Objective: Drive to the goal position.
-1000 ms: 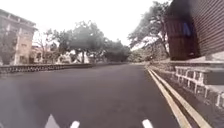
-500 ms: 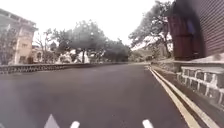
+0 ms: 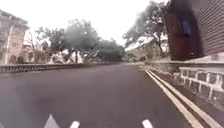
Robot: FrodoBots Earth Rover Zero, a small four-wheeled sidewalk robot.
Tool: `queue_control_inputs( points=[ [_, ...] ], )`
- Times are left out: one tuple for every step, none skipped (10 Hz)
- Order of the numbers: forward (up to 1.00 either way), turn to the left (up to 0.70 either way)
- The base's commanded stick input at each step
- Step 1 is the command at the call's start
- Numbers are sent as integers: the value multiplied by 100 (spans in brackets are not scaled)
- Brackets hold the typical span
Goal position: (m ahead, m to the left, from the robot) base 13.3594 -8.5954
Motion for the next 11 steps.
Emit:
queue_control_inputs(
  points=[
    [50, 0],
    [50, 0],
    [50, 0],
    [50, 0],
    [50, 0],
    [50, 0],
    [50, 0],
    [50, 0],
    [50, 0],
    [50, 0],
    [32, 0]
  ],
)
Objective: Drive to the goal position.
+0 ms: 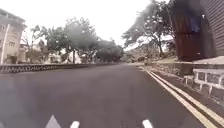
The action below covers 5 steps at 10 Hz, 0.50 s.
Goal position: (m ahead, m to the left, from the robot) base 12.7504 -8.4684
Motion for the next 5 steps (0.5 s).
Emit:
queue_control_inputs(
  points=[
    [30, -52],
    [30, -60],
    [30, -60],
    [30, -60],
    [30, -60]
  ],
)
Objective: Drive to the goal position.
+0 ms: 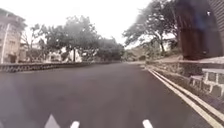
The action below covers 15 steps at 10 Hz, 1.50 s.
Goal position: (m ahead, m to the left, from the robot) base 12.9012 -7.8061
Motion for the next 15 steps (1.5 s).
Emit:
queue_control_inputs(
  points=[
    [30, -60],
    [30, -60],
    [30, -38],
    [30, 0],
    [30, 0],
    [30, 0],
    [30, 0],
    [30, 0],
    [30, 0],
    [30, 0],
    [30, 0],
    [30, 0],
    [30, 0],
    [30, 0],
    [30, 0]
  ],
)
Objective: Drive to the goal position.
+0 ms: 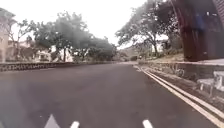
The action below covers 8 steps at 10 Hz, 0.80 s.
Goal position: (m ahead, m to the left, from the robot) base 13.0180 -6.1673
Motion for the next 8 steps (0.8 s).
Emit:
queue_control_inputs(
  points=[
    [30, 0],
    [30, 0],
    [30, 0],
    [30, 0],
    [30, -60],
    [30, -60],
    [30, -60],
    [30, -60]
  ],
)
